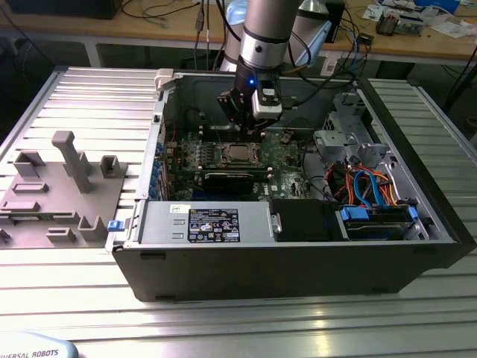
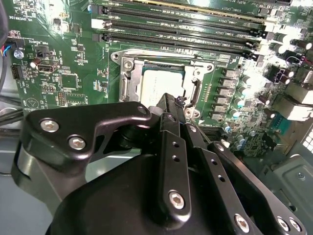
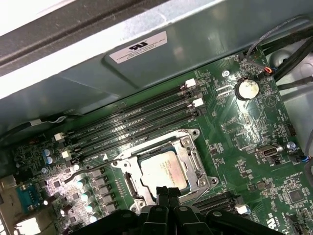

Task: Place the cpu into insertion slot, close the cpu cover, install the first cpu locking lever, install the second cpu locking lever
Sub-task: 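Install the first cpu locking lever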

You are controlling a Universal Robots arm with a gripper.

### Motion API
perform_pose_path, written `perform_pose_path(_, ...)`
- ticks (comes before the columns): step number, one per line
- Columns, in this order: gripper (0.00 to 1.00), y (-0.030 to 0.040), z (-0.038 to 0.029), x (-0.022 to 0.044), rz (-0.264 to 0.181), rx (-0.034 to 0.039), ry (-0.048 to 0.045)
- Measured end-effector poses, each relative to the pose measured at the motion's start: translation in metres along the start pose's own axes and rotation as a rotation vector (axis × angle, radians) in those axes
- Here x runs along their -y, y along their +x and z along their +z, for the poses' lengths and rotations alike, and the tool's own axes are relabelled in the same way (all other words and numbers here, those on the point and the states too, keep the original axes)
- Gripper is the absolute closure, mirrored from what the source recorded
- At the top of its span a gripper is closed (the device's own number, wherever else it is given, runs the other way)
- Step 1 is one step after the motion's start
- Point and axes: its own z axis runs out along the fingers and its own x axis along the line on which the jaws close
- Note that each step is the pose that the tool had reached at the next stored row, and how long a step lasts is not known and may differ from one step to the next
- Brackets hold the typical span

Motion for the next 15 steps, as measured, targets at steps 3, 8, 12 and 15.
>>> perform_pose_path(3,0.89,0.0,0.0,0.0,-0.007,0.0,-0.0002)
perform_pose_path(8,0.89,0.0,0.0,0.0,-0.018,0.0003,0.0005)
perform_pose_path(12,0.89,0.0,0.0,0.0,-0.027,0.0006,0.0012)
perform_pose_path(15,0.89,0.0,0.0,0.0,-0.036,0.0009,0.0018)
